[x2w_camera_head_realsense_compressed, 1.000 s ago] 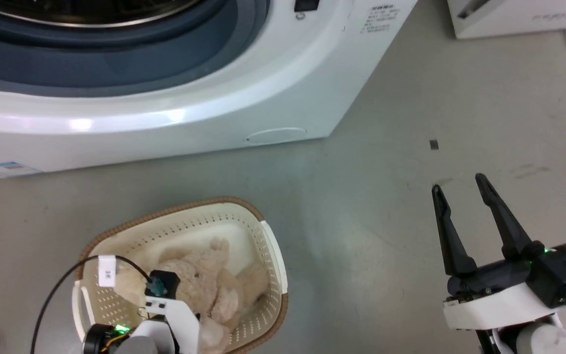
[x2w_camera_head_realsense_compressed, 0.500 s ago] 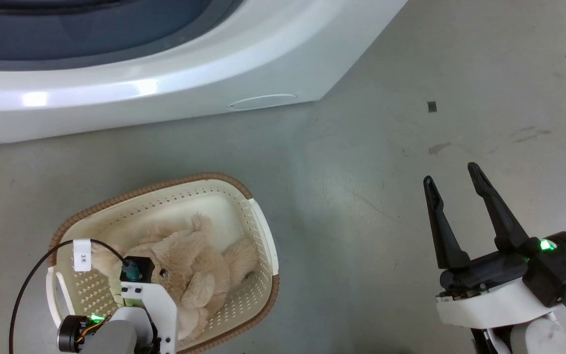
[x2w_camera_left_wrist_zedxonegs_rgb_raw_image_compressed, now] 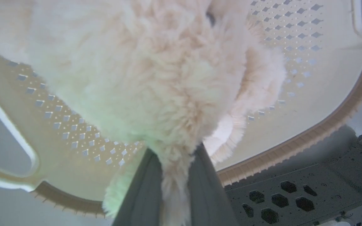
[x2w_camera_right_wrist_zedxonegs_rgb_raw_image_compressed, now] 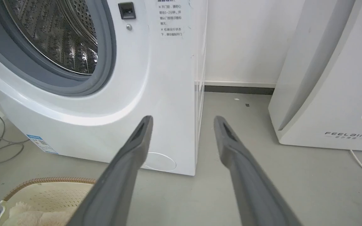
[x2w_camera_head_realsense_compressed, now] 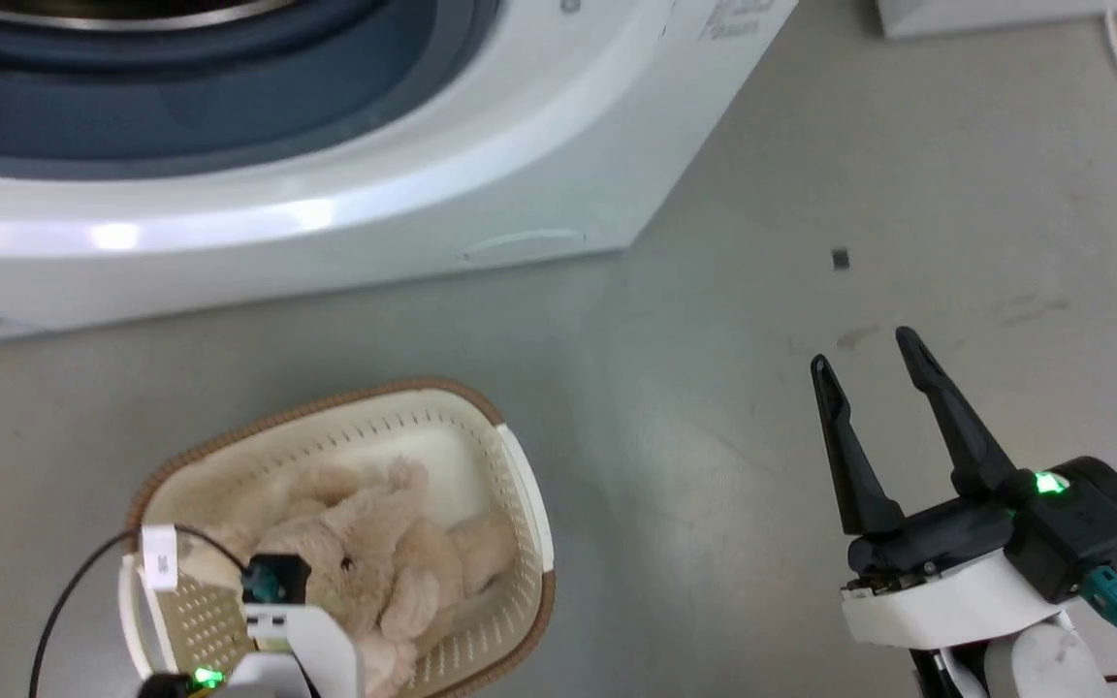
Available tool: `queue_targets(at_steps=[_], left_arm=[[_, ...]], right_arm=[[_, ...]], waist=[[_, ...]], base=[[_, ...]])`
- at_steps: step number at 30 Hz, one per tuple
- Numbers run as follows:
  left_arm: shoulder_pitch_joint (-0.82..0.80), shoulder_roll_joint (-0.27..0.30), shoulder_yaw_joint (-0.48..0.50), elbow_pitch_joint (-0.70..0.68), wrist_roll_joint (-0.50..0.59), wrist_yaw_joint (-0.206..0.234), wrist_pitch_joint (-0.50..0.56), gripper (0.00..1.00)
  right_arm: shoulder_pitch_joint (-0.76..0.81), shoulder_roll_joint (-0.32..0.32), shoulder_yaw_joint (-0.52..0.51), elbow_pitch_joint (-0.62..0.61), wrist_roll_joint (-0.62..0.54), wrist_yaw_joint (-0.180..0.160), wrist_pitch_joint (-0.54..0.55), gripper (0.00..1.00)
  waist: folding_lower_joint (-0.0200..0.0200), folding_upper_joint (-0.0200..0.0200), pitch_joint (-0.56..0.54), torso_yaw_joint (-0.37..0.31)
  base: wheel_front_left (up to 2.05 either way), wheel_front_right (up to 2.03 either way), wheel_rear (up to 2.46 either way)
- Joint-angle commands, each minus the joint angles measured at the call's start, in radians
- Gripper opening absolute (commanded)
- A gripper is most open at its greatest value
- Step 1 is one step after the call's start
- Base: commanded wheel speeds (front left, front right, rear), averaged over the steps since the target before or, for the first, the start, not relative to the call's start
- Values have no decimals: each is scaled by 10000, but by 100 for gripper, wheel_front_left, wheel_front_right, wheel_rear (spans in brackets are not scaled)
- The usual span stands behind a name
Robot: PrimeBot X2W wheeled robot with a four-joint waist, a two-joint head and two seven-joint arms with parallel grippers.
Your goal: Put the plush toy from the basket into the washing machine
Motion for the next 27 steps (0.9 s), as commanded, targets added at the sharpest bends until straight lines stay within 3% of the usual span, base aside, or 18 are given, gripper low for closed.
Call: queue_targets(at_steps=[1, 18, 21, 27], left_arm=[[235, -73, 28, 13, -114, -66, -275, 0], [1380, -384, -95, -756, -385, -275, -2640, 0], [1607, -382, -1, -1532, -433, -290, -2695, 0], [2537, -155, 666, -4561, -165, -119, -2704, 0]], right_arm=[[42, -2, 11, 89, -23, -9, -45, 100], [1273, -2, -582, 499, -313, -9, -45, 100], [1440, -2, -596, 512, -310, -9, -45, 100], [1721, -2, -866, 538, -251, -9, -45, 100]], waist=[[-1, 0, -704, 117], [-1, 0, -3499, 998], [-1, 0, -3838, 1147], [-1, 0, -4313, 1374]], base=[[0, 0, 0], [0, 0, 0], [0, 0, 0], [0, 0, 0]])
